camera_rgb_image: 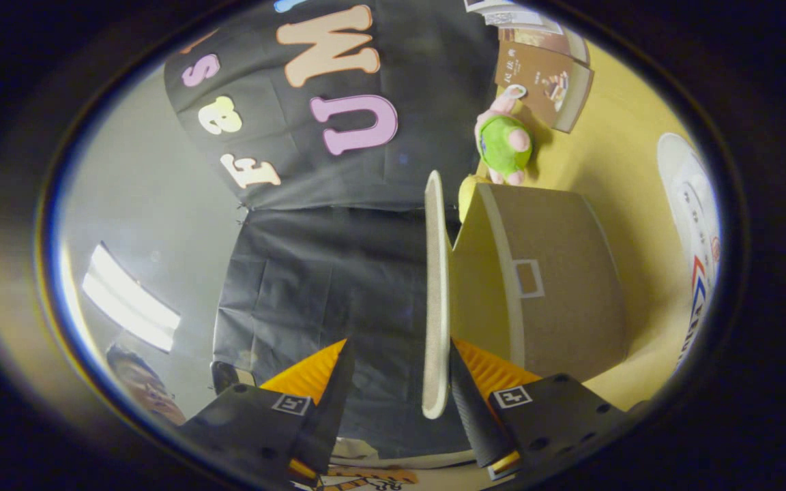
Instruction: Open the storage box then place both shoes into the box .Put the left shoe in first, then the right shoe, with the right side of both shoes facing outward in a uniform manner.
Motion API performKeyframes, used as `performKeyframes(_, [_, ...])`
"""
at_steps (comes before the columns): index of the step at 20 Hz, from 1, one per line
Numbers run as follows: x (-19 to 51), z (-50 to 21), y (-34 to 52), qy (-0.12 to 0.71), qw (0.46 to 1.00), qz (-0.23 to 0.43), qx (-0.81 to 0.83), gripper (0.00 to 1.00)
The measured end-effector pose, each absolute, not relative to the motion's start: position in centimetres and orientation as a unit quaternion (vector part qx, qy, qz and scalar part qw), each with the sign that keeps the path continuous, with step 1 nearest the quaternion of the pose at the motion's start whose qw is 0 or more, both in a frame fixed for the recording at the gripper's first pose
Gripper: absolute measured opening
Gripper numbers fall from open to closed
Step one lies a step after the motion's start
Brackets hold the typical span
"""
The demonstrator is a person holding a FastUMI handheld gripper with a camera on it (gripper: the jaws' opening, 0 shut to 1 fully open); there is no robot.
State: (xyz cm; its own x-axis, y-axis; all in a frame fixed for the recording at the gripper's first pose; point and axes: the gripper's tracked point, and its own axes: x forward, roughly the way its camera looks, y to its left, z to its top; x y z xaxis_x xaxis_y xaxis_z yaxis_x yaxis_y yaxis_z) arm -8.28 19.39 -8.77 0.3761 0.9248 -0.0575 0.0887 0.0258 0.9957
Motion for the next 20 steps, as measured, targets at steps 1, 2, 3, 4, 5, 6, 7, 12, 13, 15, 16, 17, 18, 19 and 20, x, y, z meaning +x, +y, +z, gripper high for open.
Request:
performKeyframes(1, [-7.8, -9.5, 18.9, 0.422, 0.595, 0.35, 0.588, 0.36])
performKeyframes(2, [-6.8, -10.2, 19.0, 0.411, 0.617, 0.33, 0.584, 0.25])
performKeyframes(3, [-6.7, -9.8, 18.8, 0.407, 0.615, 0.334, 0.587, 0.14])
performKeyframes(4, [-6.7, -9.7, 19.2, 0.408, 0.616, 0.336, 0.584, 0.14])
performKeyframes(5, [-7.3, -9.1, 19.5, 0.408, 0.618, 0.35, 0.574, 0.14])
performKeyframes(6, [-7.8, -8.8, 20.0, 0.412, 0.624, 0.365, 0.554, 0.14])
performKeyframes(7, [-7.2, -10.0, 22.3, 0.413, 0.651, 0.359, 0.526, 0.14])
performKeyframes(12, [-7.3, -6.8, 22.2, 0.41, 0.673, 0.374, 0.489, 0.03])
performKeyframes(13, [-7.2, -5.9, 22.6, 0.408, 0.679, 0.378, 0.479, 0.03])
performKeyframes(15, [-7.1, -4.4, 24.2, 0.405, 0.686, 0.392, 0.46, 0.03])
performKeyframes(16, [-6.9, -3.7, 25.1, 0.405, 0.689, 0.398, 0.45, 0.03])
performKeyframes(17, [-7.0, -3.1, 25.9, 0.404, 0.691, 0.405, 0.442, 0.03])
performKeyframes(18, [-6.8, -2.6, 26.9, 0.402, 0.693, 0.41, 0.435, 0.03])
performKeyframes(19, [-6.7, -2.2, 27.6, 0.399, 0.696, 0.414, 0.429, 0.03])
performKeyframes(20, [-6.6, -1.9, 28.5, 0.397, 0.696, 0.419, 0.427, 0.03])
